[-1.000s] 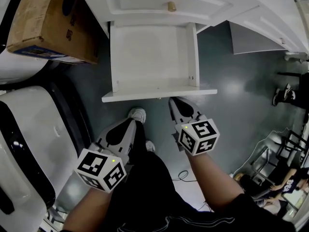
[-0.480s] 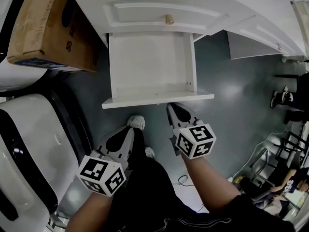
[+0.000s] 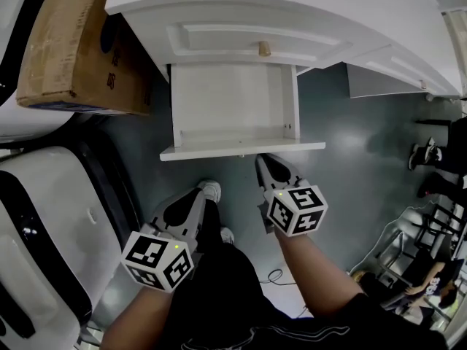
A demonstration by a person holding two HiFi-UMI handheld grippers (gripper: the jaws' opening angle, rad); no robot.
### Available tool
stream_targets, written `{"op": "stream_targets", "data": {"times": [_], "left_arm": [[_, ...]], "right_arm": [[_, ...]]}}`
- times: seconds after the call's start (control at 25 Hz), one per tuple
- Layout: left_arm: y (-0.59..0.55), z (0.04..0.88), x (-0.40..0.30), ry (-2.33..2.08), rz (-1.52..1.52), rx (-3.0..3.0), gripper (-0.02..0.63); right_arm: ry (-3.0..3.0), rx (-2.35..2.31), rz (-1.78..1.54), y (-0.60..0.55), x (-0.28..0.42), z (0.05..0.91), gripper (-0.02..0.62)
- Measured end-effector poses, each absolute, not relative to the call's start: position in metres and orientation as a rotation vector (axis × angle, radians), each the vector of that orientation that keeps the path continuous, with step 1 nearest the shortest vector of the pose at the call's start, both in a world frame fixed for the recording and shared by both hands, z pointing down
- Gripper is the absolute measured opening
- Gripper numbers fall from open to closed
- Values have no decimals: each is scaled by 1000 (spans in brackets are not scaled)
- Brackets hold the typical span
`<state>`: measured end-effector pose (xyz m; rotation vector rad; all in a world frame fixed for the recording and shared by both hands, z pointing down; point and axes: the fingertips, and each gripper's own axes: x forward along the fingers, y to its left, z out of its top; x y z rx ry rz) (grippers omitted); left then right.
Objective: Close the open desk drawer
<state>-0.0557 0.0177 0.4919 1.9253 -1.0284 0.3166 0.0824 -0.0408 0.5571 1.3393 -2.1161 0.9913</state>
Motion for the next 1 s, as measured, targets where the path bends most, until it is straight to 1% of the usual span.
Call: {"op": "stream_targets", "data": {"times": [1.0], "left_arm": [[-53,490,-78,-1023,379,1939,5]], "right_arm": [[-2110,1434,960,-148,76,556,6]]}}
